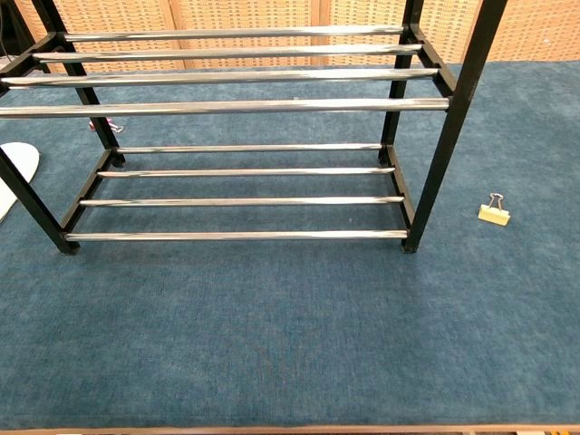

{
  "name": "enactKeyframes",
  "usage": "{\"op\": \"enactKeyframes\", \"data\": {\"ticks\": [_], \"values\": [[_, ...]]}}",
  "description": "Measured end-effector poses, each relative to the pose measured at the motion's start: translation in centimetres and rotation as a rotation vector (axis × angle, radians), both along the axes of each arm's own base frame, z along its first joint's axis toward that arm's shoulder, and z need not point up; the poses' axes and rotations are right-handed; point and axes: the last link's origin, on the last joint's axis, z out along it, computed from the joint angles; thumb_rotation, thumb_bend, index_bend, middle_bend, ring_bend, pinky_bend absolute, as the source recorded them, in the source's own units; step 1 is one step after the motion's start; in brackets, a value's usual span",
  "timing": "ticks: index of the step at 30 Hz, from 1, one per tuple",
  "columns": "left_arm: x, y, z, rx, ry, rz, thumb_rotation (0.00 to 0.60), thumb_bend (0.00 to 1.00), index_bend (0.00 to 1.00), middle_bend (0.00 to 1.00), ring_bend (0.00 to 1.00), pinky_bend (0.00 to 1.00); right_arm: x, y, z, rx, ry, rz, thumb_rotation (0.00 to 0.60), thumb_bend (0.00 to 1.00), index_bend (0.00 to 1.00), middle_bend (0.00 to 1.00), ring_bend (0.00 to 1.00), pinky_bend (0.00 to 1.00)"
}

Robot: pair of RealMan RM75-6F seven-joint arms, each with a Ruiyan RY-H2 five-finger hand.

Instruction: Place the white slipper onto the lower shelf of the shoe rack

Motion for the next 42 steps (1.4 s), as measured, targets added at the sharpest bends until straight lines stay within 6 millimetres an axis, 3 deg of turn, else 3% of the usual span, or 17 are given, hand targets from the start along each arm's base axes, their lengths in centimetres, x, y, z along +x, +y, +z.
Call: {"op": "enactKeyframes", "data": {"ticks": [9,16,26,32,42], "values": [[-0.4,0.3,-0.2,0.001,0.009,0.032,0.6,0.0,0.0,0.0,0.0,0.0,0.0,0.0,0.1,0.009,-0.005,-0.007,0.6,0.0,0.0,0.0,0.0,0.0],[-1.7,2.0,-1.2,-0.029,0.003,0.075,0.6,0.0,0.0,0.0,0.0,0.0,0.0,-0.1,0.2,0.017,-0.014,-0.015,0.6,0.0,0.0,0.0,0.0,0.0],[-3.8,6.9,-4.1,-0.042,-0.054,0.08,0.6,0.0,0.0,0.0,0.0,0.0,-0.4,-0.3,0.4,0.027,-0.025,-0.038,0.6,0.0,0.0,0.0,0.0,0.0],[-3.9,10.1,-6.9,-0.079,-0.082,0.08,0.6,0.0,0.0,0.0,0.0,0.0,-0.7,-0.4,0.6,0.028,-0.03,-0.053,0.6,0.0,0.0,0.0,0.0,0.0],[-4.1,12.5,-9.0,-0.09,-0.053,0.107,0.6,0.0,0.0,0.0,0.0,0.0,-0.9,-0.5,0.8,0.023,-0.036,-0.069,0.6,0.0,0.0,0.0,0.0,0.0]]}}
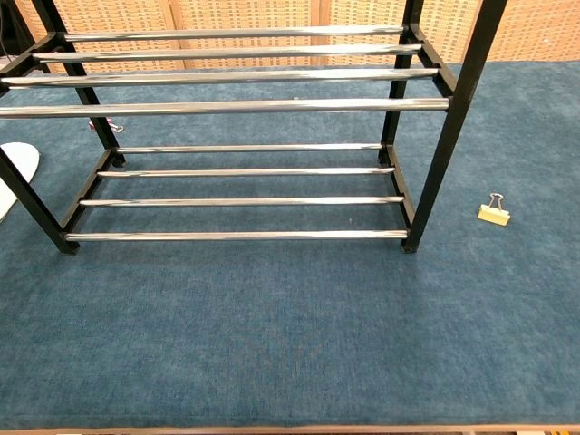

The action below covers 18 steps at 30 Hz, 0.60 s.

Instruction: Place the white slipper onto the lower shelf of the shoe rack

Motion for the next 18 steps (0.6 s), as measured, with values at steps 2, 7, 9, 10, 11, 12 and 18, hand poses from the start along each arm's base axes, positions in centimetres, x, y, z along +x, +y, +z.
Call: {"op": "enactKeyframes", "data": {"ticks": [2,7,9,10,11,12,18], "values": [[-0.2,0.3,-0.1,0.002,0.008,0.008,0.6,0.0,0.0,0.0,0.0,0.0,-0.1,0.0,0.1,-0.002,-0.002,-0.005,0.6,0.0,0.0,0.0,0.0,0.0],[-0.6,1.2,-0.2,0.014,0.023,0.012,0.6,0.03,0.0,0.0,0.0,0.0,-0.2,-0.1,0.0,0.002,-0.003,-0.011,0.6,0.0,0.0,0.0,0.0,0.0],[-0.5,1.6,-0.3,0.019,0.028,0.006,0.6,0.05,0.01,0.0,0.0,0.0,-0.2,-0.1,0.0,0.004,-0.002,-0.013,0.6,0.0,0.0,0.0,0.0,0.0],[-0.5,1.7,-0.4,0.019,0.03,0.003,0.6,0.07,0.02,0.0,0.0,0.0,-0.2,-0.1,0.0,0.005,-0.001,-0.014,0.6,0.0,0.0,0.0,0.0,0.0],[-0.5,2.0,-0.5,0.019,0.032,-0.002,0.6,0.08,0.03,0.0,0.0,0.01,-0.2,-0.1,0.0,0.006,-0.001,-0.016,0.6,0.0,0.0,0.0,0.0,0.0],[-0.5,2.1,-0.6,0.017,0.035,-0.005,0.6,0.1,0.05,0.0,0.0,0.03,-0.2,-0.1,0.0,0.006,-0.001,-0.017,0.6,0.0,0.0,0.0,0.0,0.0],[-0.4,2.8,-1.3,0.016,0.06,-0.026,0.6,0.23,0.21,0.06,0.06,0.2,-0.4,-0.1,0.1,0.004,0.0,-0.029,0.6,0.0,0.0,0.0,0.0,0.0]]}}
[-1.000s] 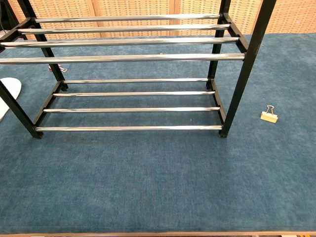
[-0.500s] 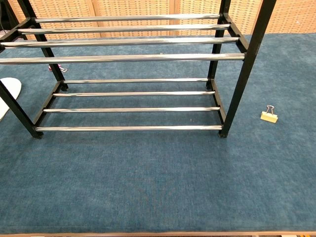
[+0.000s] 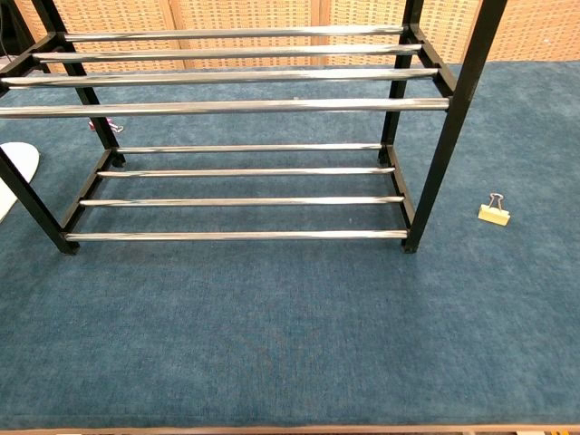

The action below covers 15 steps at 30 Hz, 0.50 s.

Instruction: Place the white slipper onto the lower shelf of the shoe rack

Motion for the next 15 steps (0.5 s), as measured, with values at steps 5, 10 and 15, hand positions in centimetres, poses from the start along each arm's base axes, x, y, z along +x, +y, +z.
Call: {"op": "enactKeyframes", "data": {"ticks": [5,10,15], "values": [[-0.34,0.16,-0.24,0.001,0.022,-0.003,0.6,0.34,0.34,0.22,0.21,0.35,-0.06,-0.06,-0.01,0.005,-0.001,-0.005,0.6,0.0,0.0,0.0,0.0,0.0],[-0.55,0.22,-0.39,0.0,0.036,-0.004,0.6,0.36,0.47,0.34,0.33,0.43,-0.04,-0.04,-0.04,0.009,-0.002,-0.007,0.6,0.0,0.0,0.0,0.0,0.0],[-0.6,0.3,-0.35,0.007,0.032,-0.008,0.6,0.4,0.6,0.46,0.43,0.51,0.0,0.01,0.0,0.009,-0.003,-0.006,0.6,0.0,0.0,0.0,0.0,0.0]]}}
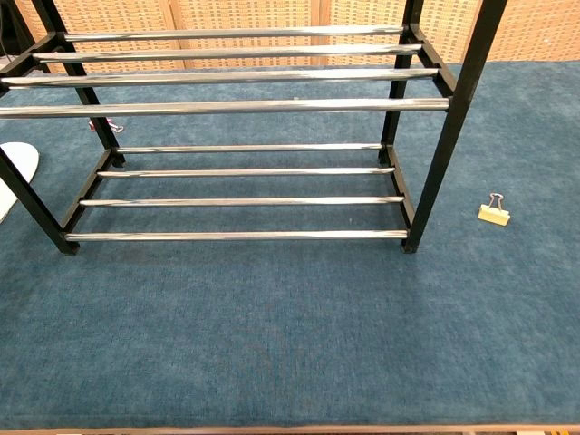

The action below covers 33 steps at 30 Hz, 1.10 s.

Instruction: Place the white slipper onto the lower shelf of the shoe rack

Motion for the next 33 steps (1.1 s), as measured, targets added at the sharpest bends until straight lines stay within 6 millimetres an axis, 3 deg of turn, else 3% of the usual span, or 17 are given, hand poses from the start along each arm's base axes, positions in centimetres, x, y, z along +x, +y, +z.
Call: {"op": "enactKeyframes", "data": {"ticks": [7,13,23,33], "values": [[0.5,-0.3,0.7,0.025,-0.03,-0.055,0.6,0.44,0.65,0.5,0.46,0.53,0.0,0.0,0.0,0.003,0.0,-0.002,0.6,0.0,0.0,0.0,0.0,0.0],[1.5,-1.1,2.6,0.032,-0.064,-0.184,0.6,0.44,0.65,0.5,0.46,0.53,0.0,0.0,-0.1,0.007,0.003,-0.005,0.6,0.0,0.0,0.0,0.0,0.0],[2.6,-5.5,5.4,-0.147,-0.046,-0.461,0.6,0.44,0.65,0.5,0.46,0.53,0.2,0.0,-0.6,0.02,0.012,-0.005,0.6,0.0,0.0,0.0,0.0,0.0],[2.2,-9.6,5.7,-0.289,0.019,-0.584,0.6,0.46,0.65,0.5,0.46,0.53,0.1,0.0,-0.7,0.025,0.011,-0.011,0.6,0.0,0.0,0.0,0.0,0.0]]}}
